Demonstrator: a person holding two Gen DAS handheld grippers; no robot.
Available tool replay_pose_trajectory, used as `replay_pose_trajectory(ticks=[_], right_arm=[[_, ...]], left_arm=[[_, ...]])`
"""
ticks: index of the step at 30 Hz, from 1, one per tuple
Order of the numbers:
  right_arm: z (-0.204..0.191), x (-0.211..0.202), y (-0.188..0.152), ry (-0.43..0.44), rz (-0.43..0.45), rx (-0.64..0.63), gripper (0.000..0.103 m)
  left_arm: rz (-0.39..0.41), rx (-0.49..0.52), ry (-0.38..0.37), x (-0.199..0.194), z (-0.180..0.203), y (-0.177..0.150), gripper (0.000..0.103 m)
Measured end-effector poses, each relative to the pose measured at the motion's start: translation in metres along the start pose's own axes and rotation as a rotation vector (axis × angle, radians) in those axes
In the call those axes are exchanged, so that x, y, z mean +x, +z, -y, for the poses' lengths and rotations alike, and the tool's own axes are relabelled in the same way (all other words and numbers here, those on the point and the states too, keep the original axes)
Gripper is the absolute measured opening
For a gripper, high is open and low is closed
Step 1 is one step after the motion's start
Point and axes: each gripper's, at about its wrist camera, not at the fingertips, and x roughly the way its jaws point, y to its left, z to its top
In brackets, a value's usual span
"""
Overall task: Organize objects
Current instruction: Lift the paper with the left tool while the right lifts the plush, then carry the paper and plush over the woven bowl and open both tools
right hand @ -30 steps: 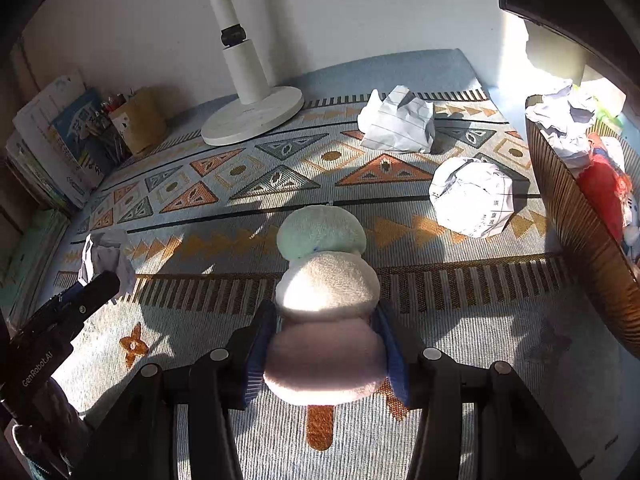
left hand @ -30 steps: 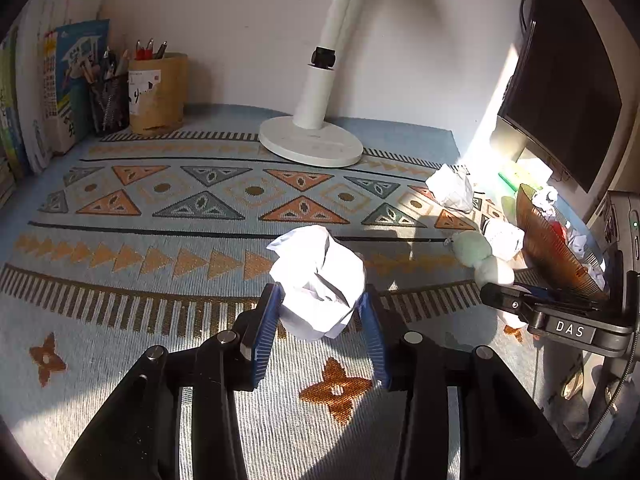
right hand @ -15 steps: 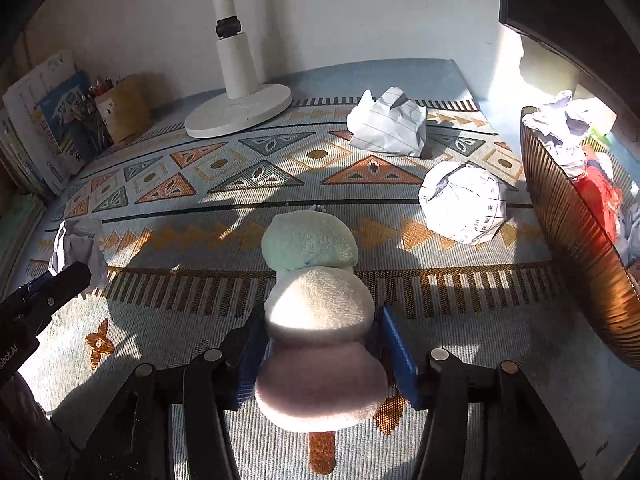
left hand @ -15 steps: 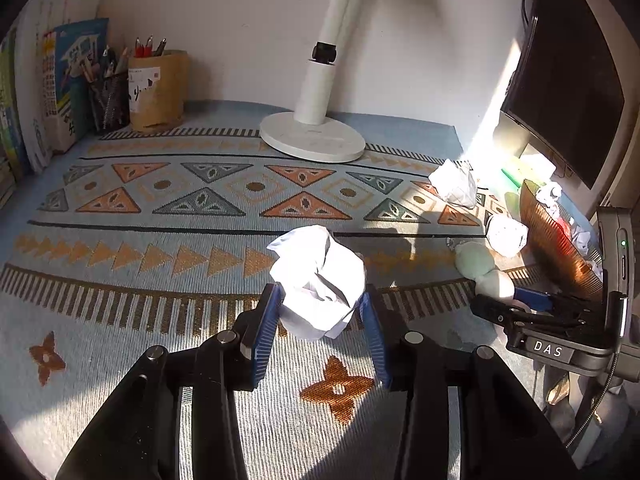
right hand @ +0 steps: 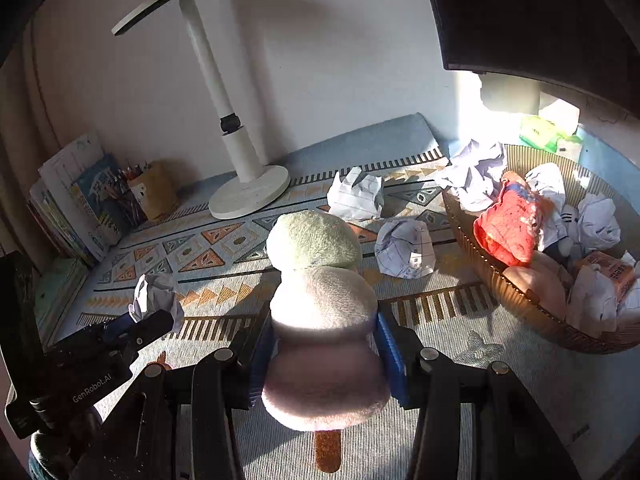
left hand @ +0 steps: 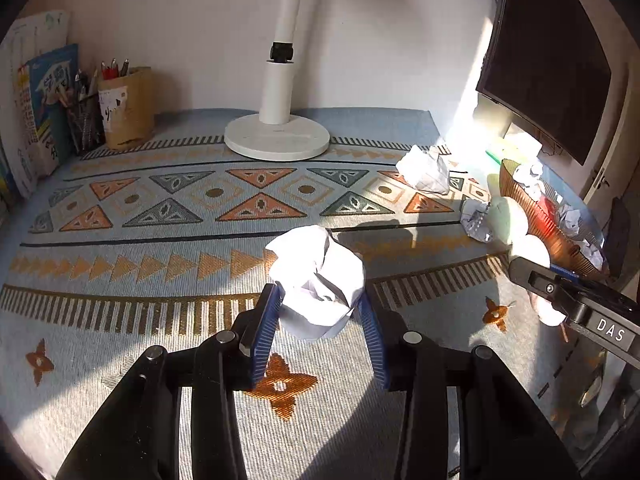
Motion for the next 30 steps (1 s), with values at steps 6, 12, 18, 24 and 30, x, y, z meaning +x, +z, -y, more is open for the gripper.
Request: replay_pose_trajectory(ticks=[6, 12, 18, 24, 30], right_arm=[[0.046, -0.068, 0.05, -0.137, 0.188, 0.071, 0.047], [0.099, -0.081, 0.08, -0.286, 0.243, 0.19, 0.047], [0.139, -0.065, 0.094, -0.35, 0.204, 0.281, 0.047], [0.16, -0.039, 0.091, -0.428, 0.085, 0.245, 0.065], [0.14, -0.057, 0.086, -0.347, 0.128, 0.227, 0.065]], left_arm=[[0.088, 0.122, -0.192, -0.018, 0.092, 0.047, 0.038], [0.109, 0.201, -0.351, 0.003, 0.173, 0.109, 0.038], [0.075, 0.244, -0.404, 0.042, 0.224, 0.136, 0.038], [-0.046, 0.236, -0.49, 0.079, 0.239, 0.137, 0.067], [-0.043, 0.135, -0.532, 0.06, 0.204, 0.134, 0.073]])
